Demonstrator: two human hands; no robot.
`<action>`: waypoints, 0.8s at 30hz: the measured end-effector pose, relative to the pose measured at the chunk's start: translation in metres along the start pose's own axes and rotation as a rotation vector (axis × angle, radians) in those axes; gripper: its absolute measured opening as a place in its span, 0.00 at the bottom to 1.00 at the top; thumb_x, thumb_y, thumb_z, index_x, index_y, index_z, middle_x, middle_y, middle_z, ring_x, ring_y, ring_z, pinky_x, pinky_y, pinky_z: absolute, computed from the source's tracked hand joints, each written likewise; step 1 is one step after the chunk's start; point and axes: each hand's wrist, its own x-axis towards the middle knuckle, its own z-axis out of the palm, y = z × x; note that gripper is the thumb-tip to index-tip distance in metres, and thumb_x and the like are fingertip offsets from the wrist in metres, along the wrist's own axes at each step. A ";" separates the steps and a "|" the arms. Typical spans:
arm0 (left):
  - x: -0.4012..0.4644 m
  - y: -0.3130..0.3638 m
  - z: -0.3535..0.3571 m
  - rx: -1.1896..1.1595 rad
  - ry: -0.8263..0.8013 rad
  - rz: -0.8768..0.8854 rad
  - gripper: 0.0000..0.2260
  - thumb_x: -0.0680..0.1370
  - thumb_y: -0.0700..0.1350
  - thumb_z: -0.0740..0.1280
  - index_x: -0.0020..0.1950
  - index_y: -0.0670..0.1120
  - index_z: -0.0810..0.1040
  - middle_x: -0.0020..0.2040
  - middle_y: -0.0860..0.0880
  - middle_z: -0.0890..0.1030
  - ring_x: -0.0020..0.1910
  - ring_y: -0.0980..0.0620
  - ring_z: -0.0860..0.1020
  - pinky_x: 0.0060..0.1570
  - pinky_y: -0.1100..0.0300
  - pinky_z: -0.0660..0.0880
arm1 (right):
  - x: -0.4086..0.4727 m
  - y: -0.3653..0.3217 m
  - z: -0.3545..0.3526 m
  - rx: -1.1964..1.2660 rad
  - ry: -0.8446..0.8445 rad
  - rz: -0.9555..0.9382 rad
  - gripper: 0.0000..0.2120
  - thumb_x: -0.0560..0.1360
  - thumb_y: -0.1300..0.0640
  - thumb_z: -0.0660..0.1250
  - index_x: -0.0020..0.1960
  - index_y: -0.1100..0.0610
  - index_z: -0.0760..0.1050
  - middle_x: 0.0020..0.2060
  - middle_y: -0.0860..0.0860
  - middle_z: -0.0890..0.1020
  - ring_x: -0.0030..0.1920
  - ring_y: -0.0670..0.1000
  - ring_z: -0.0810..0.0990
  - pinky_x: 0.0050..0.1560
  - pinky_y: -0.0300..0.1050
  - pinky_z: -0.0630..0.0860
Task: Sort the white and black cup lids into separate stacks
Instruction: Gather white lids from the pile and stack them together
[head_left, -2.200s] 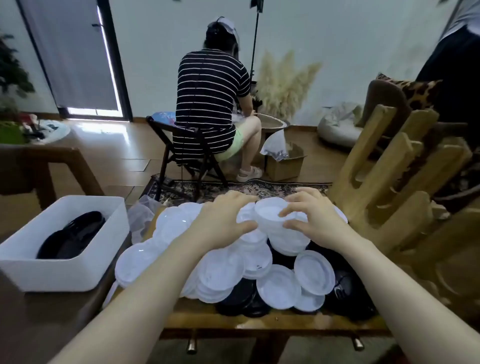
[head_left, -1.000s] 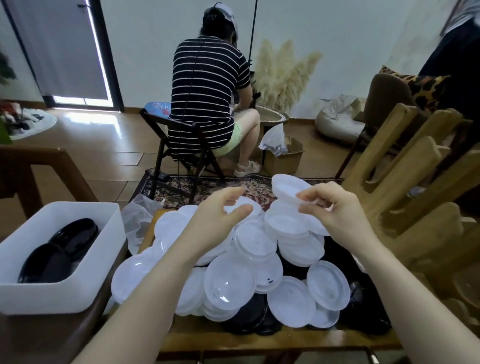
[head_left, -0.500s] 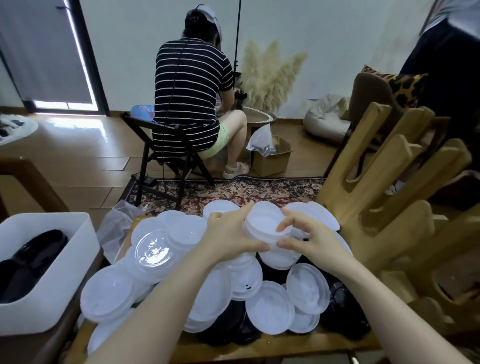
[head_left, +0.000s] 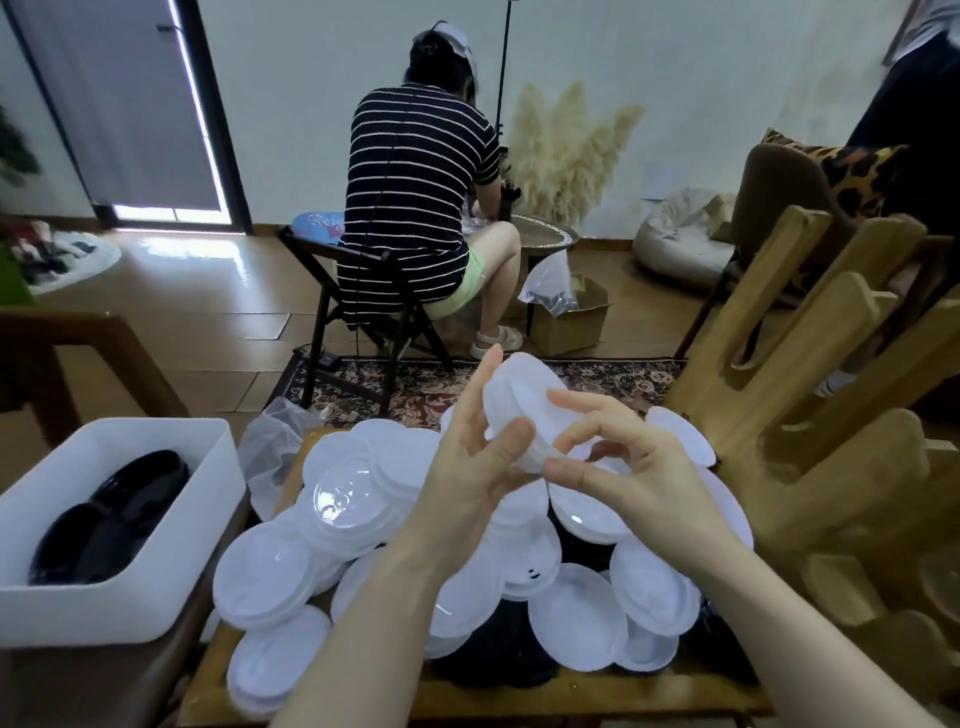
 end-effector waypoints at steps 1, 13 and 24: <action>-0.003 0.001 0.002 -0.066 -0.001 -0.014 0.45 0.66 0.61 0.79 0.78 0.59 0.62 0.71 0.47 0.76 0.66 0.43 0.78 0.56 0.48 0.79 | -0.001 -0.005 0.005 0.009 -0.001 0.007 0.03 0.64 0.47 0.73 0.36 0.44 0.81 0.60 0.36 0.79 0.64 0.38 0.72 0.55 0.38 0.69; -0.021 0.023 -0.006 -0.408 0.093 -0.206 0.27 0.73 0.65 0.59 0.52 0.45 0.86 0.52 0.41 0.83 0.45 0.43 0.80 0.40 0.53 0.66 | 0.002 -0.030 0.000 0.357 0.347 -0.061 0.04 0.71 0.53 0.69 0.39 0.46 0.82 0.38 0.46 0.82 0.42 0.46 0.79 0.48 0.40 0.76; -0.031 0.011 -0.009 -0.591 0.036 -0.112 0.27 0.77 0.59 0.60 0.63 0.39 0.81 0.61 0.38 0.80 0.55 0.42 0.81 0.47 0.51 0.79 | -0.005 -0.002 0.030 -0.593 0.093 -0.671 0.05 0.75 0.56 0.69 0.46 0.53 0.84 0.56 0.46 0.82 0.63 0.51 0.76 0.59 0.56 0.71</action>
